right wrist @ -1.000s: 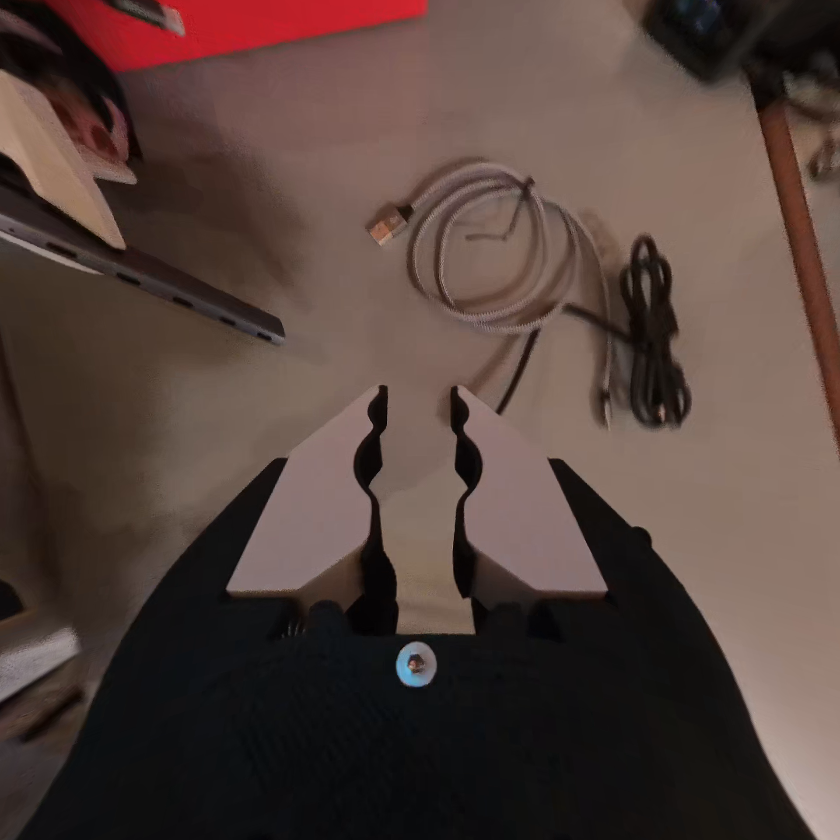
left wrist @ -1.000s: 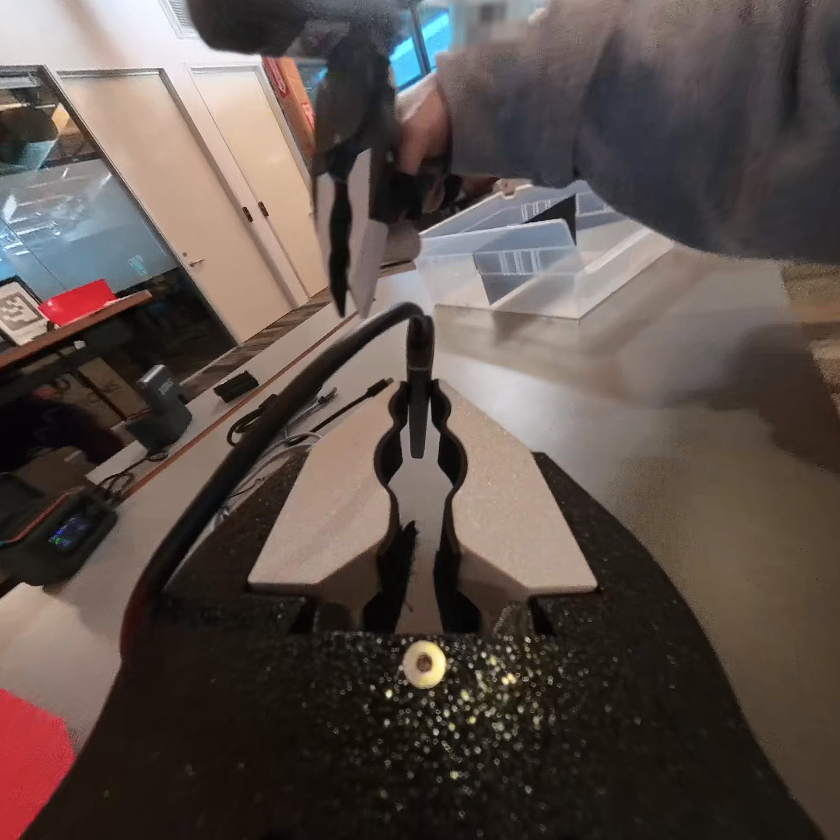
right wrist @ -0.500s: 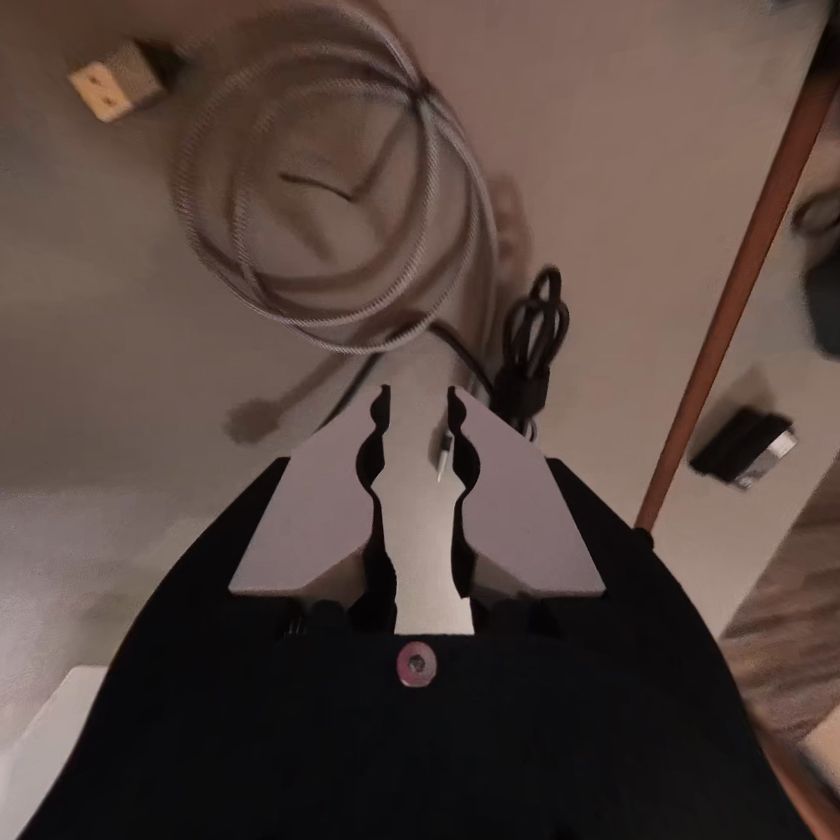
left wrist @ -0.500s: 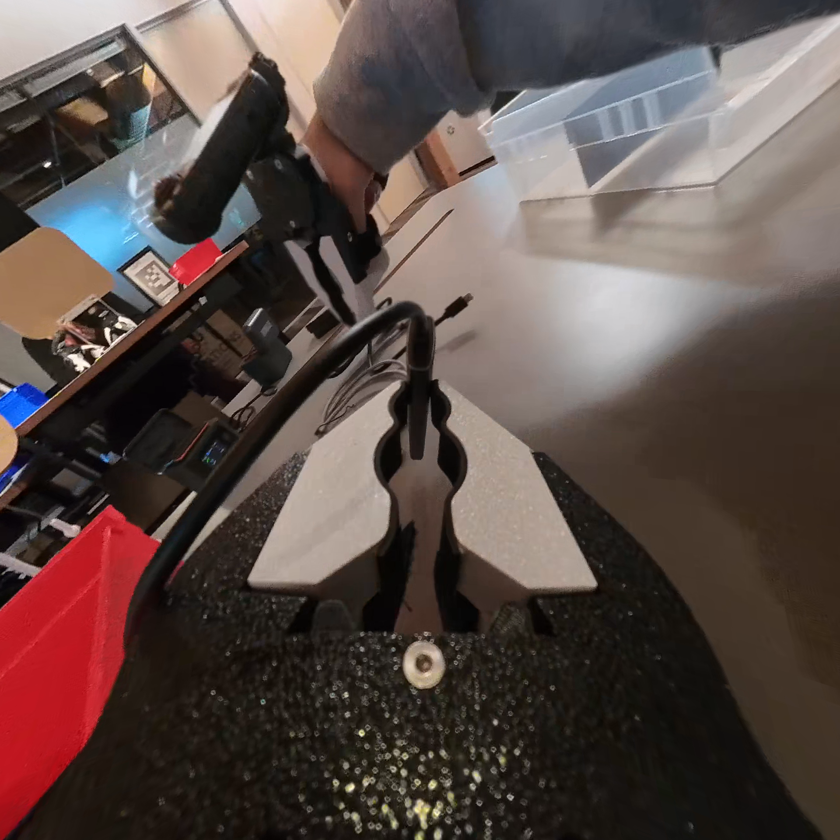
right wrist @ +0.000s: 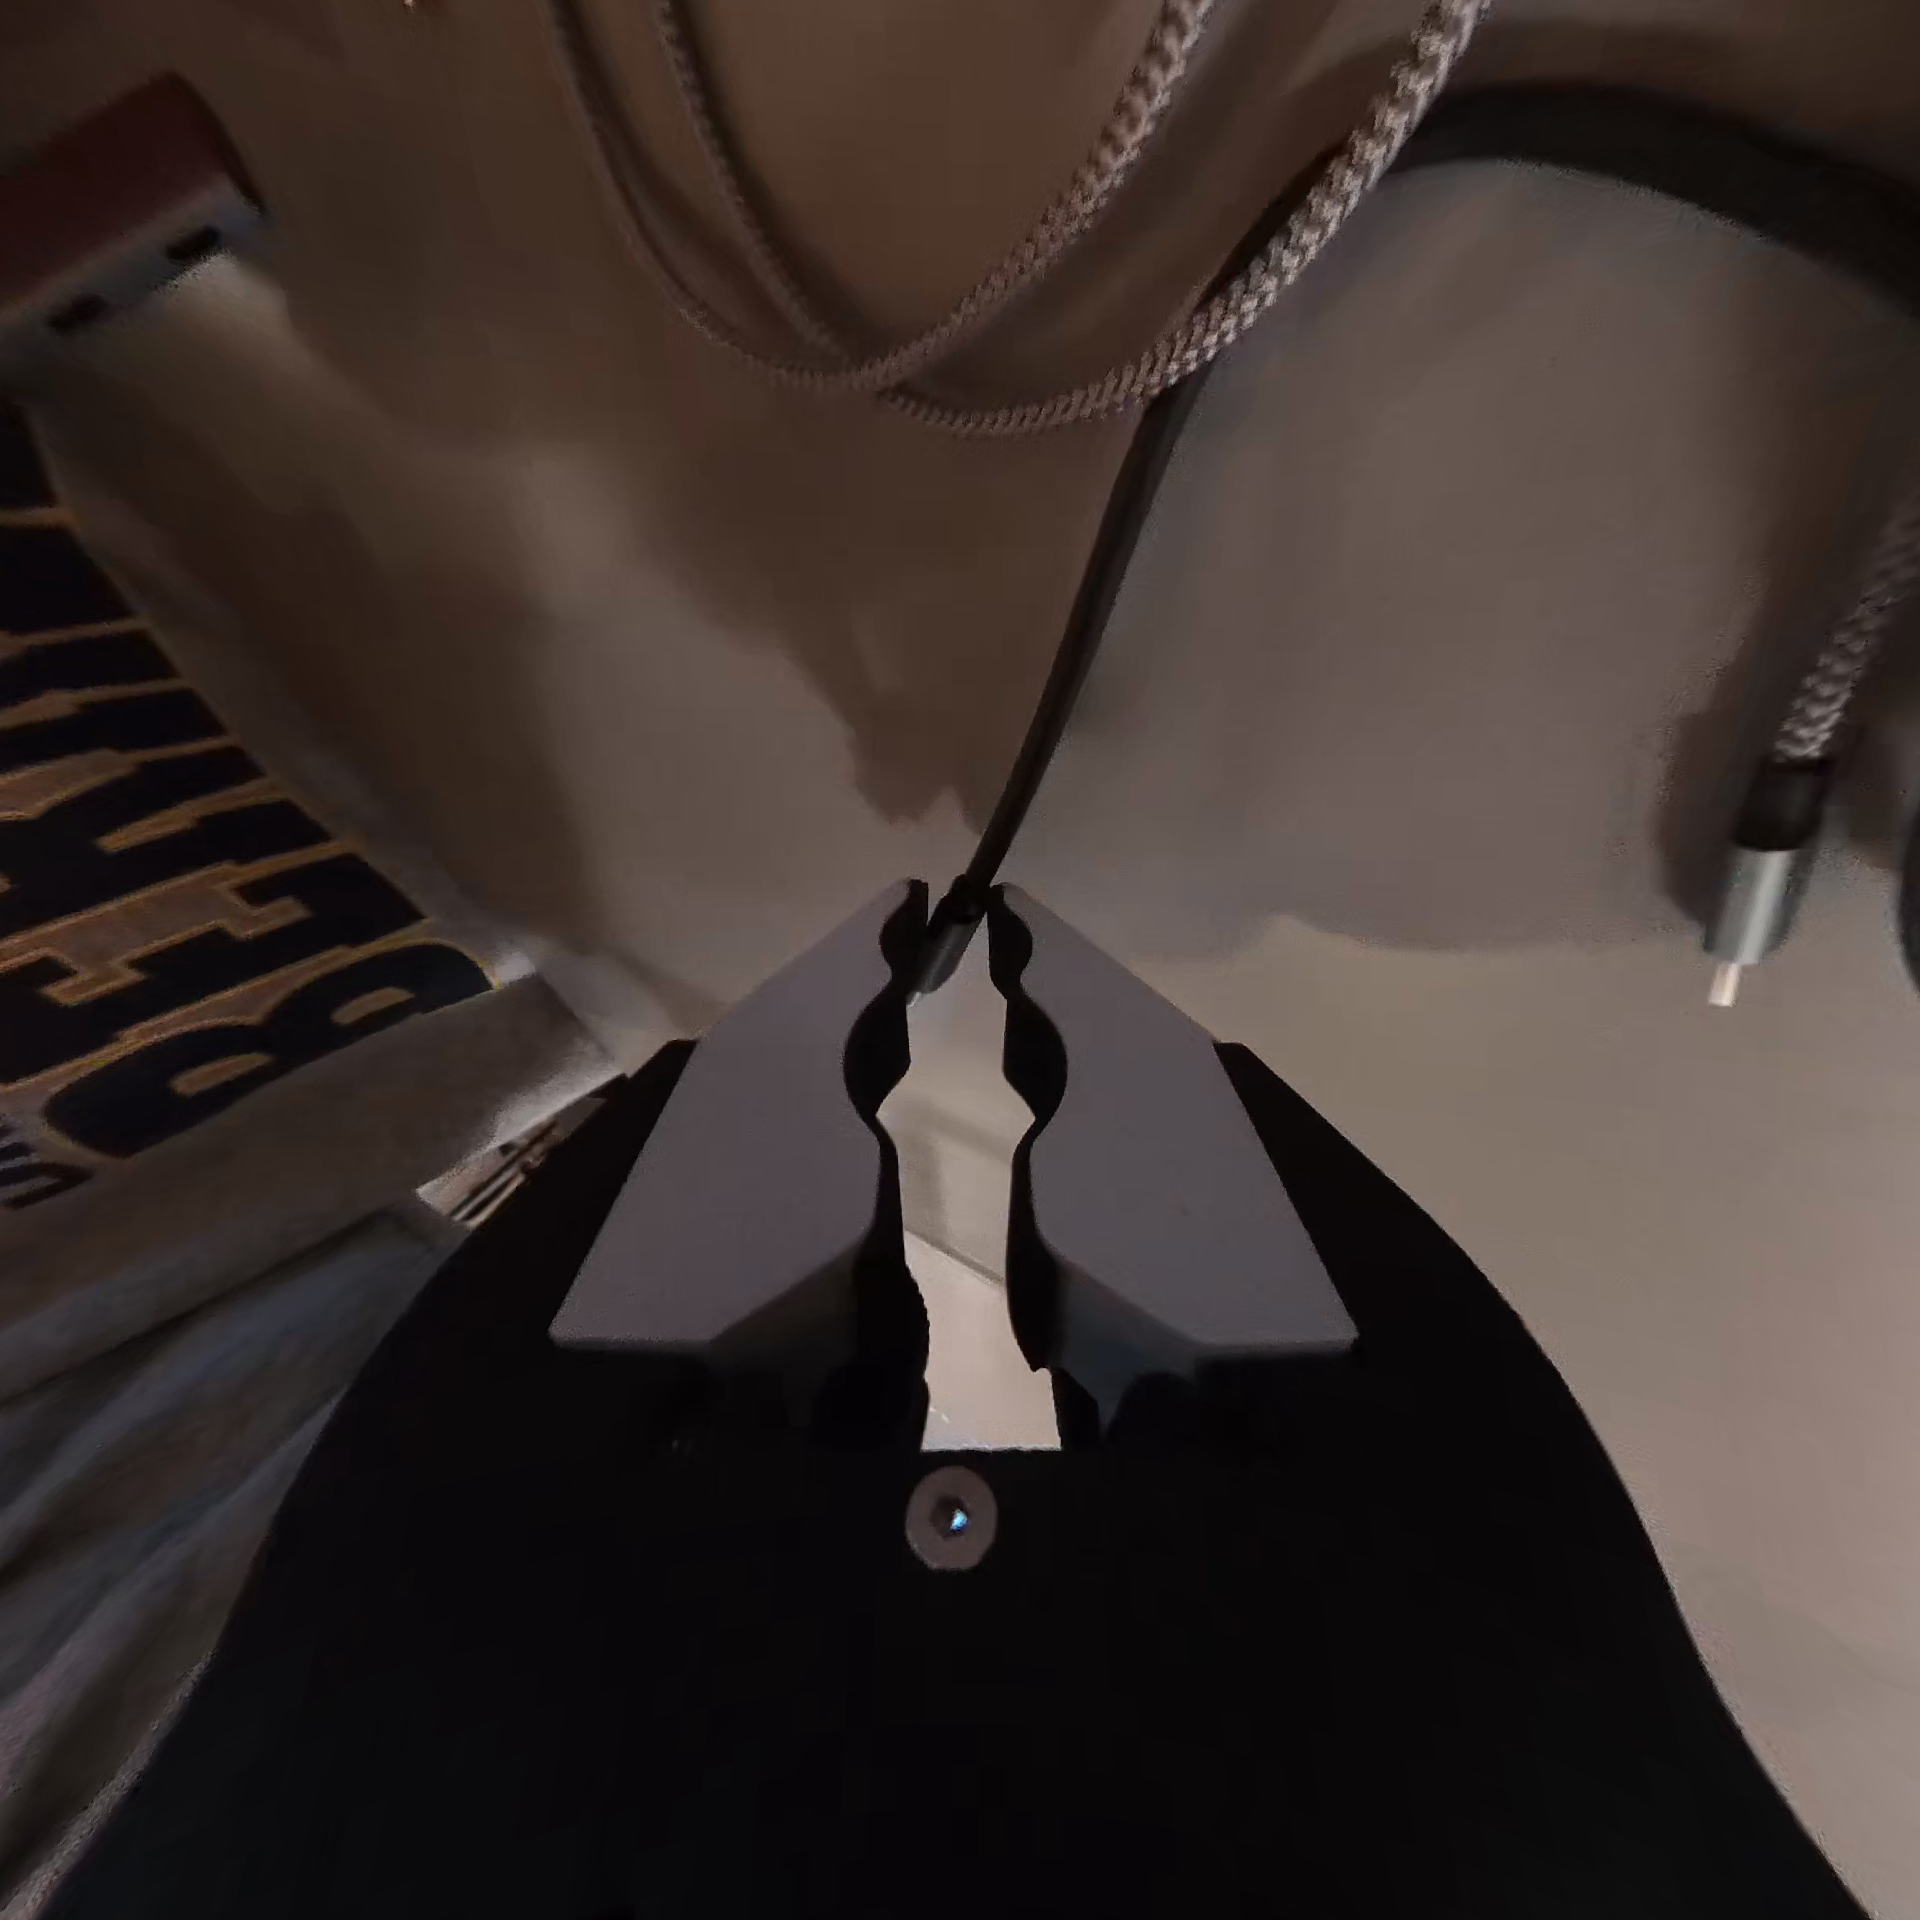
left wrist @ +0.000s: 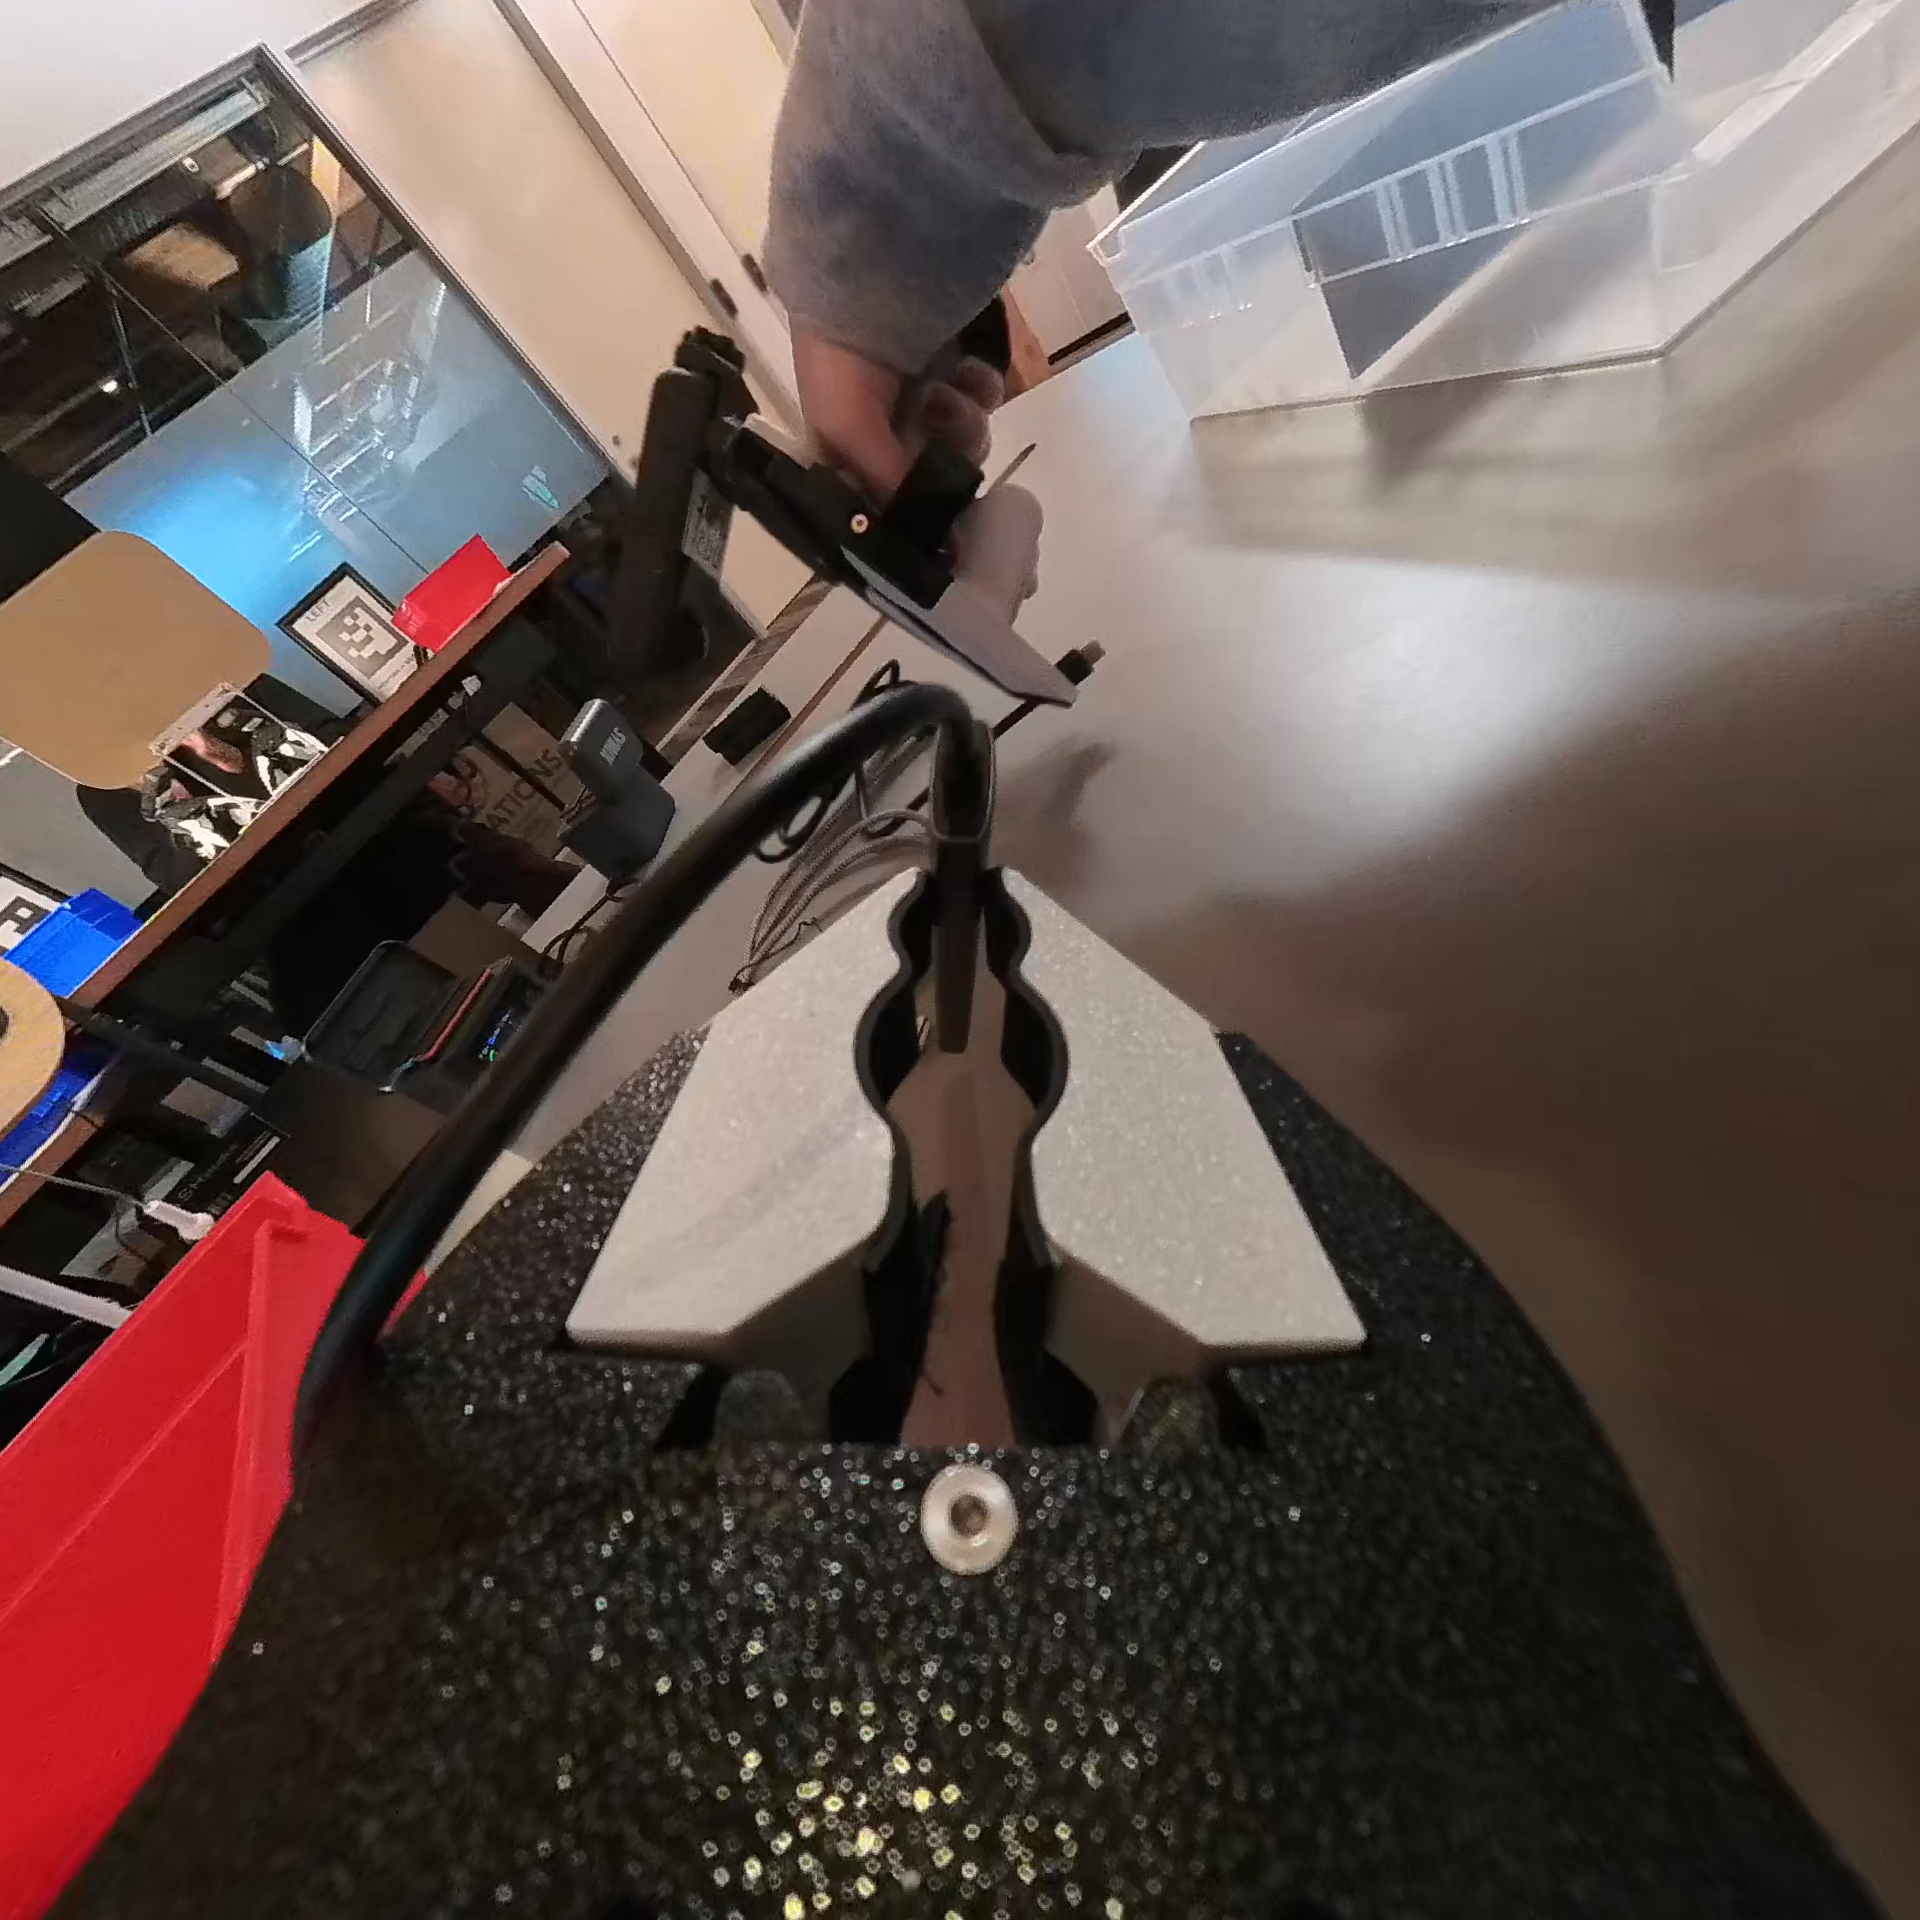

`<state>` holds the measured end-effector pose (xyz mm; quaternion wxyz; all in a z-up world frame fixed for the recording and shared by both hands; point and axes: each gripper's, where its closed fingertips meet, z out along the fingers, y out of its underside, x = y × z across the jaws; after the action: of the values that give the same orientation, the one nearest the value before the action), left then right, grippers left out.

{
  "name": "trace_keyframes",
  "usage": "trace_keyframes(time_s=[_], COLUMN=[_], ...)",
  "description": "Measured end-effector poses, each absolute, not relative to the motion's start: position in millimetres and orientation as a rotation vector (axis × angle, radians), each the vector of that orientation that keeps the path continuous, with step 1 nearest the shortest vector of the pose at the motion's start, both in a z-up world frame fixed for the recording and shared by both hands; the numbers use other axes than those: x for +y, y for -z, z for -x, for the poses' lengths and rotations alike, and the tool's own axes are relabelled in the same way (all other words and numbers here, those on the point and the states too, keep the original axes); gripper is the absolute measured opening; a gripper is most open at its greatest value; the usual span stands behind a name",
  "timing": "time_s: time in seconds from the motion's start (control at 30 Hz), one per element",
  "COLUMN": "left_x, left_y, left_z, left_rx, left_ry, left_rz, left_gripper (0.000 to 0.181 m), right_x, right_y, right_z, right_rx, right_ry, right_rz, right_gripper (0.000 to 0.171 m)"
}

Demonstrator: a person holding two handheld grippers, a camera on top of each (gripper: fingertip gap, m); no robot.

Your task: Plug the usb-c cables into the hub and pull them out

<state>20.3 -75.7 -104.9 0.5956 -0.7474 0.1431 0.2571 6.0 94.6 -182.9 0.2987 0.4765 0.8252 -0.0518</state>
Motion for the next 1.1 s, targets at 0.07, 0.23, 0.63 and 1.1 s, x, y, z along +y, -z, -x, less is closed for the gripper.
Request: trace_keyframes(time_s=[0.07, 0.23, 0.63, 1.1], left_x=[-75.9, -80.9, -67.5, -66.7], left_y=[105.7, 92.8, 43.5, -7.0], left_z=[-19.2, -13.3, -38.4, -81.2], left_rx=[0.324, 0.218, 0.005, 0.077], left_ry=[-0.6, -0.551, 0.033, 0.642], left_rz=[1.743, 1.689, 1.458, 1.209], left_gripper=[0.008, 0.008, 0.008, 0.007], right_x=[82.6, 25.5, -23.6, -65.7], right_y=[177.4, 129.5, 6.1, -41.2], right_z=[-2.1, 31.8, -6.8, -77.1], right_rx=[2.188, 2.235, 2.17, 2.292], right_ry=[0.28, 1.036, 2.512, 2.613], right_rz=[-1.285, -1.29, -1.108, -0.746], right_gripper=[0.009, 0.009, 0.007, 0.006])
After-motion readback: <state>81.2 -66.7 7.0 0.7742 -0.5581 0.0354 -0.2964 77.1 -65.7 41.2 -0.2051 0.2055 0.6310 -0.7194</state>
